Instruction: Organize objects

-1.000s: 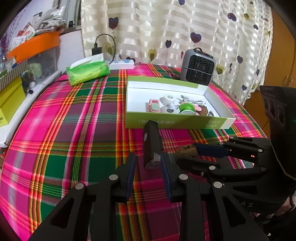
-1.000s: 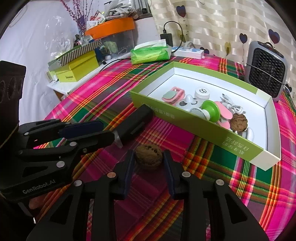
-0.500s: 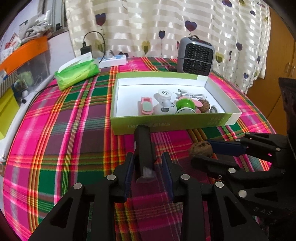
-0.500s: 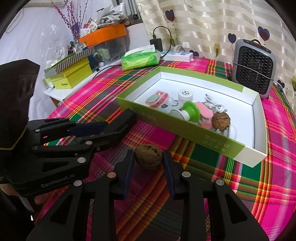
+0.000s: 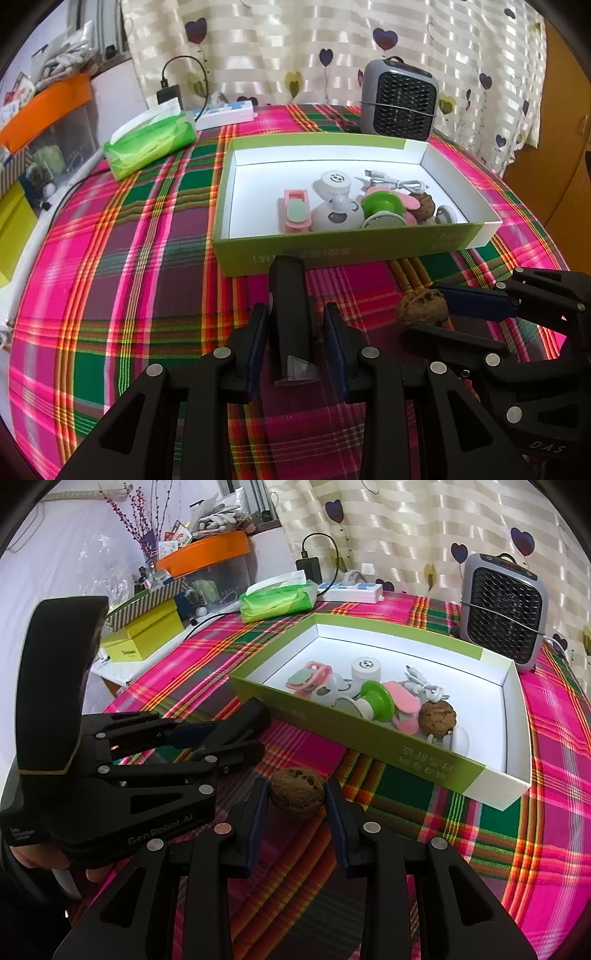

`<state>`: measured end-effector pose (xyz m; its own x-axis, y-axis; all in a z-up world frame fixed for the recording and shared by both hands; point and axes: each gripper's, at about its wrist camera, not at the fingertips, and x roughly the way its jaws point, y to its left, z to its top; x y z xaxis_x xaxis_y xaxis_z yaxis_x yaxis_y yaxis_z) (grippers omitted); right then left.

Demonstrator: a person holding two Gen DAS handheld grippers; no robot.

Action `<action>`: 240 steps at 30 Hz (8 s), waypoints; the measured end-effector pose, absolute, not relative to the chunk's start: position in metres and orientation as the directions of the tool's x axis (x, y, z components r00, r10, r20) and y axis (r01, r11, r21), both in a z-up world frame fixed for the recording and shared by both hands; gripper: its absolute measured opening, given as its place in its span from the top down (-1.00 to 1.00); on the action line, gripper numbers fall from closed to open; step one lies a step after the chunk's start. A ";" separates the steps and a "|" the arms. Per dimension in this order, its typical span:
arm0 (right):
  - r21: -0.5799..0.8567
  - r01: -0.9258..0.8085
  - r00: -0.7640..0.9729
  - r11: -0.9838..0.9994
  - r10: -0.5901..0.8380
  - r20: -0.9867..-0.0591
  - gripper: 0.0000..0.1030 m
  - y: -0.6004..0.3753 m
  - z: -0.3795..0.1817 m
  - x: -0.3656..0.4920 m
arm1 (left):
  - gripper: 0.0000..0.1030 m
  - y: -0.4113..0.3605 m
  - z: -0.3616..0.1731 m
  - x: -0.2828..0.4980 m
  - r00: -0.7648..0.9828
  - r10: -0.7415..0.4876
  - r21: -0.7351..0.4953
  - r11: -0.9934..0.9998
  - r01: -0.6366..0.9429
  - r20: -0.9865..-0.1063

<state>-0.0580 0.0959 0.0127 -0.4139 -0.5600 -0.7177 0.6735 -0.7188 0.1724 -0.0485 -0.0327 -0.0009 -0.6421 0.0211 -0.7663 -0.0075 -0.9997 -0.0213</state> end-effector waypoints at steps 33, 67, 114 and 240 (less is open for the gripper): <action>0.164 0.670 -0.457 -0.724 -0.576 -0.678 0.36 0.104 0.020 -0.054 | 0.58 -0.027 0.011 -0.018 -0.688 0.084 -0.104 -0.995 -0.013 -0.720; 0.081 0.653 -0.537 -0.753 -0.536 -0.652 0.36 0.126 0.044 -0.046 | 0.58 -0.001 0.037 -0.017 -0.723 0.125 -0.099 -0.992 -0.079 -0.679; 0.009 0.616 -0.588 -0.788 -0.467 -0.660 0.36 0.135 0.057 -0.126 | 0.58 -0.001 0.044 -0.102 -0.718 0.104 -0.066 -0.995 -0.081 -0.688; 0.057 0.544 -0.566 -0.837 -0.416 -0.712 0.19 0.123 0.029 -0.063 | 0.67 0.010 0.028 -0.044 -0.711 0.038 -0.031 -0.999 -0.023 -0.703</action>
<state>-0.0634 0.1235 0.0293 -0.5659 -0.4164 -0.7116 0.5440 -0.8371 0.0572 -0.0442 0.0097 0.0283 -0.7105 0.0380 -0.7027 -0.0230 -0.9993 -0.0308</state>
